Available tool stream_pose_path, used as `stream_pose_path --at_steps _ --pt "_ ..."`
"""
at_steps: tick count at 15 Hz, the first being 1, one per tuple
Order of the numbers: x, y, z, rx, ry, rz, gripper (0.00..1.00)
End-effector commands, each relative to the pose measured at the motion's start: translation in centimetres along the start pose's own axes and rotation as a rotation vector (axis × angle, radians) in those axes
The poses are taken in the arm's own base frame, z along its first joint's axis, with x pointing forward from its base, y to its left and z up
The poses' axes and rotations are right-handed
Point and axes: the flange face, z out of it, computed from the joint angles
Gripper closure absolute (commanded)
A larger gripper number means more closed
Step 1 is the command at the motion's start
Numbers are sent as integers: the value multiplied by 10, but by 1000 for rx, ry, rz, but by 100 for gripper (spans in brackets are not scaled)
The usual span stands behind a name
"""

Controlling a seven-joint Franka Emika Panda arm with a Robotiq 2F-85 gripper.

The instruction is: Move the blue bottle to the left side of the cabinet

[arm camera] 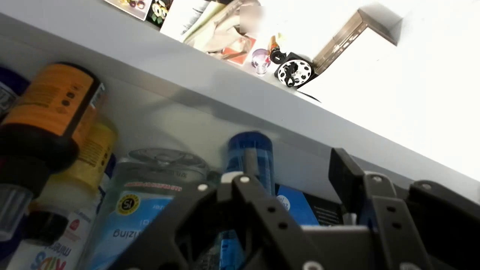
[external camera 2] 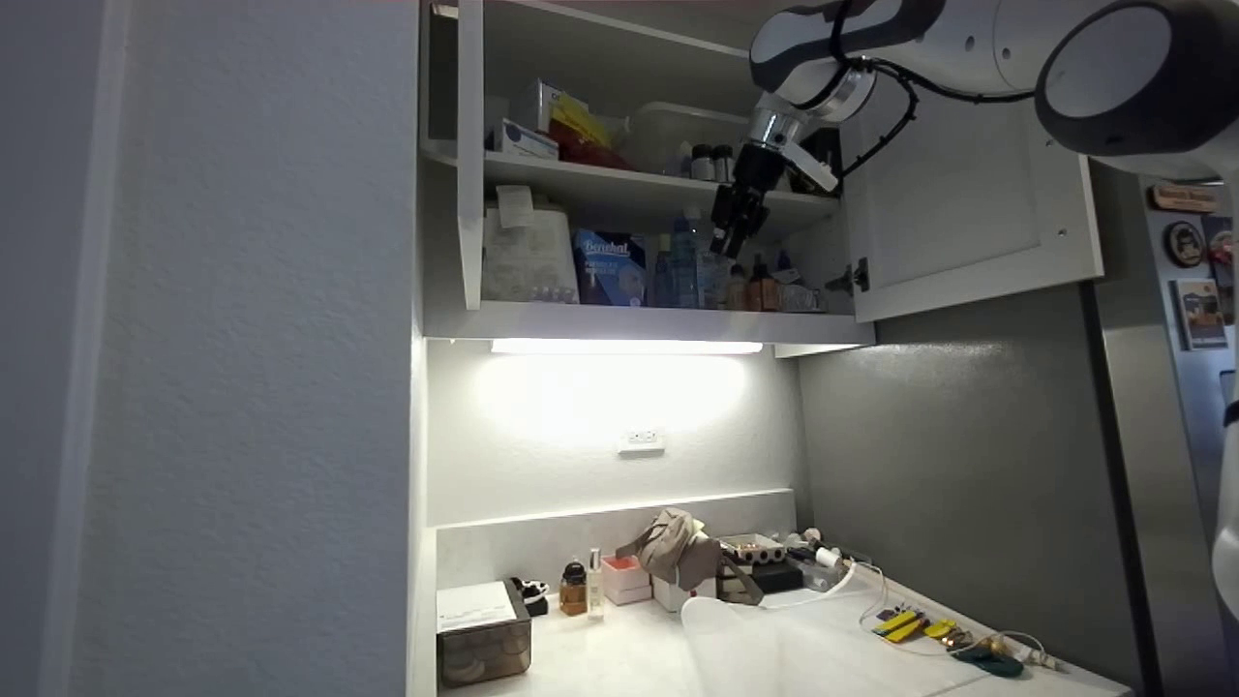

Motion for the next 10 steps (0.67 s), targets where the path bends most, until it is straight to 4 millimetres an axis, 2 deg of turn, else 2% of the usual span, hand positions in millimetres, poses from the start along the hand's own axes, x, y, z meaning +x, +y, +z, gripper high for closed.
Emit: stream_pose_path --at_steps 1,6,10 --pt "-18 -7 -21 15 -44 -38 71" --pt "-34 -31 -39 53 -89 -75 71" --pt "-44 -56 -44 95 -118 -151 71"
